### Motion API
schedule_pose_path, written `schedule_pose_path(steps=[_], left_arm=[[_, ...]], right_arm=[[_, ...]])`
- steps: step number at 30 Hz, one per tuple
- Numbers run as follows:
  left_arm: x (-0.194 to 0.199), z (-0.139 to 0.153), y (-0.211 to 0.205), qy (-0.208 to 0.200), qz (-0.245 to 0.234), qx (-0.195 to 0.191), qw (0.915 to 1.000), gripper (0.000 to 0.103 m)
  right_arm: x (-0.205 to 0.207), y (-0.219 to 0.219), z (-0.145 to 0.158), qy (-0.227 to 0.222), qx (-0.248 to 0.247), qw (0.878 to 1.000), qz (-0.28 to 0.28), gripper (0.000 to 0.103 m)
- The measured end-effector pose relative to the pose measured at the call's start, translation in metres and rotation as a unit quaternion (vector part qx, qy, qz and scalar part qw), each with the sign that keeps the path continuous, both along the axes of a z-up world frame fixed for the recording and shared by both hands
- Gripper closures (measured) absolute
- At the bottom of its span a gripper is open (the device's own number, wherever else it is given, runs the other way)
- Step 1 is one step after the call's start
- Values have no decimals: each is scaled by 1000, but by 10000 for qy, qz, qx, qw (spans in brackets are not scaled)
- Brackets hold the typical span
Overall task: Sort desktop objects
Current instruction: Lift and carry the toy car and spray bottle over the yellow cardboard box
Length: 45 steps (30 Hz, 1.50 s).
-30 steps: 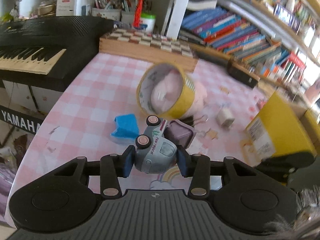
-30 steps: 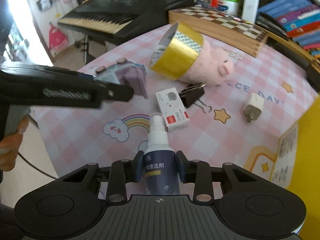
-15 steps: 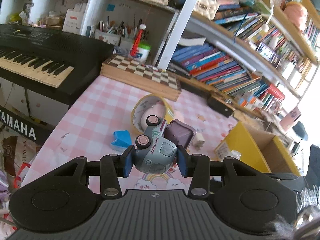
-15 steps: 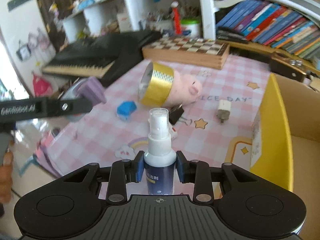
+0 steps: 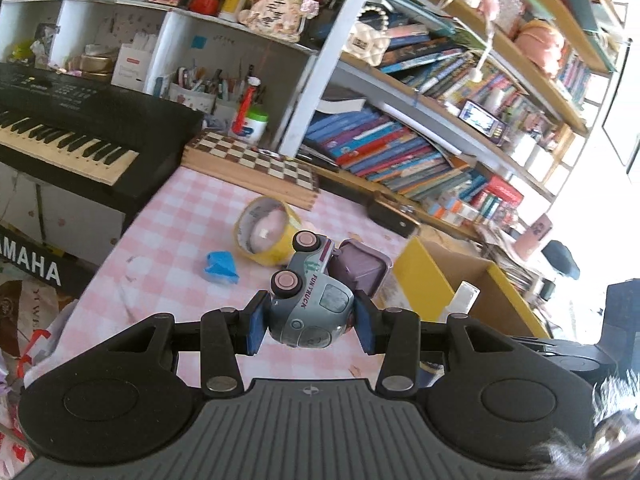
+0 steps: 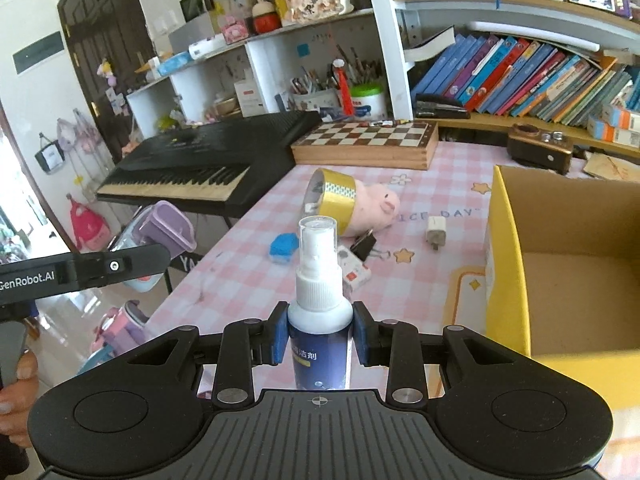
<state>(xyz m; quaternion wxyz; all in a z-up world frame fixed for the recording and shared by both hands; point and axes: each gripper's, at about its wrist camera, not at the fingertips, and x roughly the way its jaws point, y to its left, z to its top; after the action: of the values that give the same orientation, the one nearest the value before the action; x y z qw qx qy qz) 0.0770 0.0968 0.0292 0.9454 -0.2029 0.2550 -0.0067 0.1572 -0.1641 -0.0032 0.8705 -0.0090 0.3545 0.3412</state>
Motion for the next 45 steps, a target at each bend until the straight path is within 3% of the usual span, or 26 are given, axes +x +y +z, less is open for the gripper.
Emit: schedule_pose_path(steps=[11, 22, 30, 45], left_arm=[[-40, -3, -30, 11, -707, -32, 9975, 62], [-51, -10, -67, 106, -1599, -11, 9871, 62], [-44, -15, -88, 133, -2100, -59, 9776, 62], [-14, -21, -140, 192, -2771, -140, 9605, 62]], right_arm=[[-66, -41, 0, 136, 49, 9979, -637, 70], [-109, -83, -9, 361, 65, 9883, -1480, 70], [-122, -103, -9, 299, 1, 9810, -1917, 70], [-111, -152, -11, 378, -93, 9673, -2506, 70]])
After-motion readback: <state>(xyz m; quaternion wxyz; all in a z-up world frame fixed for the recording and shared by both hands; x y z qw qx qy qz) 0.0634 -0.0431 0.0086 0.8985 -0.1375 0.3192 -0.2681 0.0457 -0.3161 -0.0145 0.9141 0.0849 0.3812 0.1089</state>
